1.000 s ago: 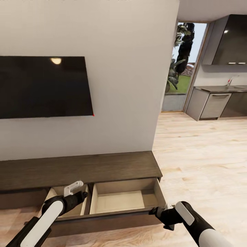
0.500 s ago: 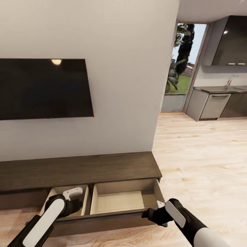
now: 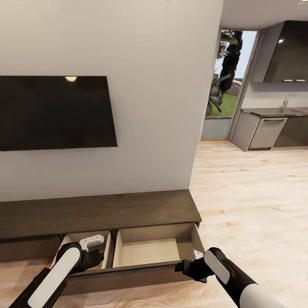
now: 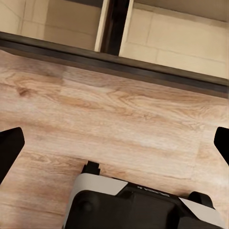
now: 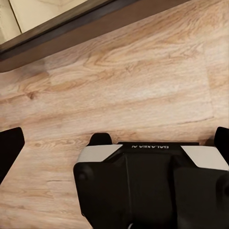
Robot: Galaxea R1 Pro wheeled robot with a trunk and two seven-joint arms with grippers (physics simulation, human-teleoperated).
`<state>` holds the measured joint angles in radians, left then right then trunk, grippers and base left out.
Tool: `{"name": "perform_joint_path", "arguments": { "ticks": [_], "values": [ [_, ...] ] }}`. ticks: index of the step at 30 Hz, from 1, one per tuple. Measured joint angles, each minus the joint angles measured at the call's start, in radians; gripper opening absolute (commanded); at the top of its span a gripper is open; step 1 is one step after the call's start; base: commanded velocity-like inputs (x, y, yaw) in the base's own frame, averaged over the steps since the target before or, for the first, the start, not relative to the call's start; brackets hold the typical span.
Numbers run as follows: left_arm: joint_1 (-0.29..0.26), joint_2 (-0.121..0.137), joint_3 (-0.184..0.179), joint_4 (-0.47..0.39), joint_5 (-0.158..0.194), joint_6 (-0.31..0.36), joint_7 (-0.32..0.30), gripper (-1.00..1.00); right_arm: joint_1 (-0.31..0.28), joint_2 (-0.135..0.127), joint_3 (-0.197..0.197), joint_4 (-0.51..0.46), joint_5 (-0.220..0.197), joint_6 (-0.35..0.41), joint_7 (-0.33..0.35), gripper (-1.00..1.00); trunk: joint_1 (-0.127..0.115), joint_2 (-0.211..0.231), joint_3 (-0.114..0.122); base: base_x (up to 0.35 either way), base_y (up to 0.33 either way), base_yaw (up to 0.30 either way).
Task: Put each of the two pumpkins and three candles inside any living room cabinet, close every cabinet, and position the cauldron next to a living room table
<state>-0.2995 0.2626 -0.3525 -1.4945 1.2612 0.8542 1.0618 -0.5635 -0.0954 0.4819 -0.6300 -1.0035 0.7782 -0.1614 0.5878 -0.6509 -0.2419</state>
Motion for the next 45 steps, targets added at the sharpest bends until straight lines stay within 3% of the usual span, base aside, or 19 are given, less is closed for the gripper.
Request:
{"name": "perform_joint_path", "arguments": {
  "ticks": [10, 26, 45],
  "values": [
    [0.000, 0.000, 0.000, 0.000, 0.000, 0.000, 0.000, 1.00, 0.000, 0.000, 0.000, 0.000, 0.000, -0.001, 0.000, 1.00, -0.038, 0.070, 0.031, 0.000, 0.000, 0.000],
    [0.000, -0.013, -0.001, -0.006, 0.001, 0.000, -0.001, 1.00, 0.000, 0.008, 0.001, 0.000, 0.000, -0.003, 0.000, 1.00, -0.038, 0.070, 0.032, -0.027, 0.000, 0.009],
    [0.001, -0.015, -0.001, -0.007, 0.001, 0.000, -0.002, 1.00, 0.000, 0.023, 0.003, 0.001, 0.002, -0.003, -0.001, 1.00, -0.038, 0.070, 0.038, -0.120, 0.000, 0.264]
  ]
}}
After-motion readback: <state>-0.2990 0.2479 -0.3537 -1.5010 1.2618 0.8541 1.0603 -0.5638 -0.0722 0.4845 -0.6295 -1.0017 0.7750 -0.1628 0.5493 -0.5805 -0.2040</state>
